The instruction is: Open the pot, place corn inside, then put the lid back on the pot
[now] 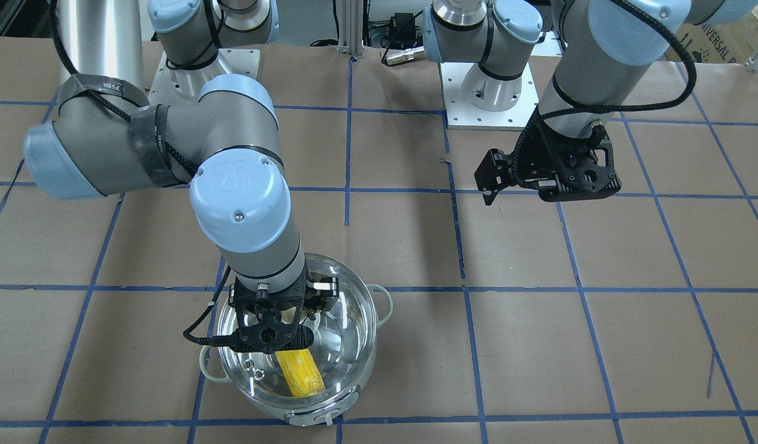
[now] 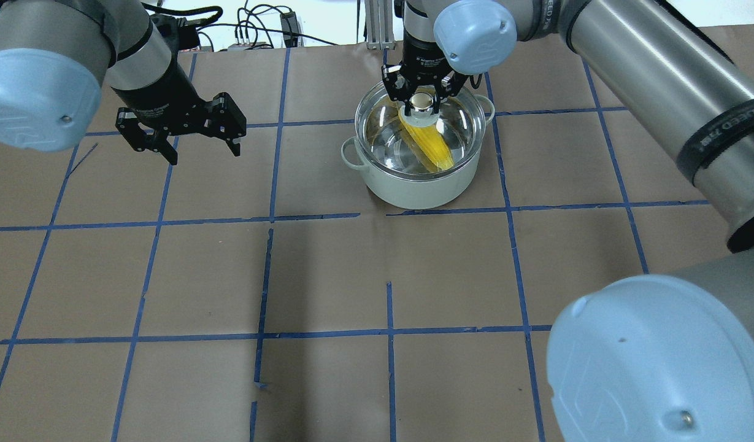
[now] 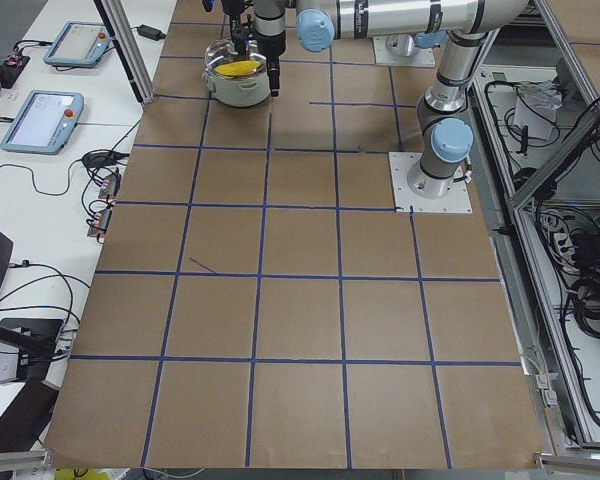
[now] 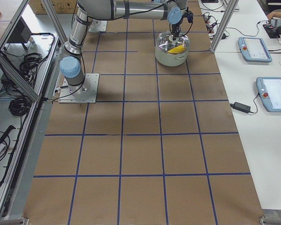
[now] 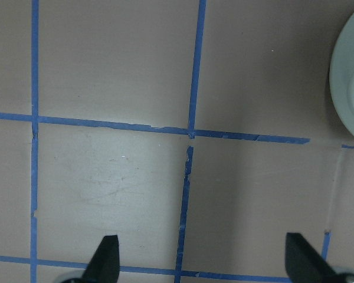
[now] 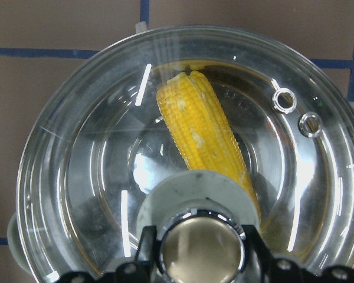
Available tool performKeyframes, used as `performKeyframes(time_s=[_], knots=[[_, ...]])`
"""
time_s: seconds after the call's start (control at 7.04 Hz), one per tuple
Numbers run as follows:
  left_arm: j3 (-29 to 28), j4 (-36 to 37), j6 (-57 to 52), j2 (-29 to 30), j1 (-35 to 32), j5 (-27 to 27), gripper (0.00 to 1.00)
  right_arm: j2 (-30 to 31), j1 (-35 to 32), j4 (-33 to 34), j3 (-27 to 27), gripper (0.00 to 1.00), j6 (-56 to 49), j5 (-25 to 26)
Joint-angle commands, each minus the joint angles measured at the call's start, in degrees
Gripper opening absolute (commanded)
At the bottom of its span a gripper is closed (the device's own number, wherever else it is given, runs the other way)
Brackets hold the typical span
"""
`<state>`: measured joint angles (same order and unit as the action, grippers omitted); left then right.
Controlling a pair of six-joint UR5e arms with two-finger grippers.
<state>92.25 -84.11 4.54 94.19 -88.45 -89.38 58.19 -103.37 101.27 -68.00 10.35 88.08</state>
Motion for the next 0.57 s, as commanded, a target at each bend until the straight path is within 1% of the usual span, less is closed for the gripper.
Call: performKeyframes(time_s=[0.0,0.43], knots=[[0.2,0.0,-0.1,-0.1,0.4,0.0,1.0,0.1,-0.1,0.2,0.1,0.16,0.3,-0.1],[0.2,0.0,-0.1,0.1,0.4,-0.1,1.0,-0.6,-0.2,0.2,0.2,0.16,0.6,0.0]])
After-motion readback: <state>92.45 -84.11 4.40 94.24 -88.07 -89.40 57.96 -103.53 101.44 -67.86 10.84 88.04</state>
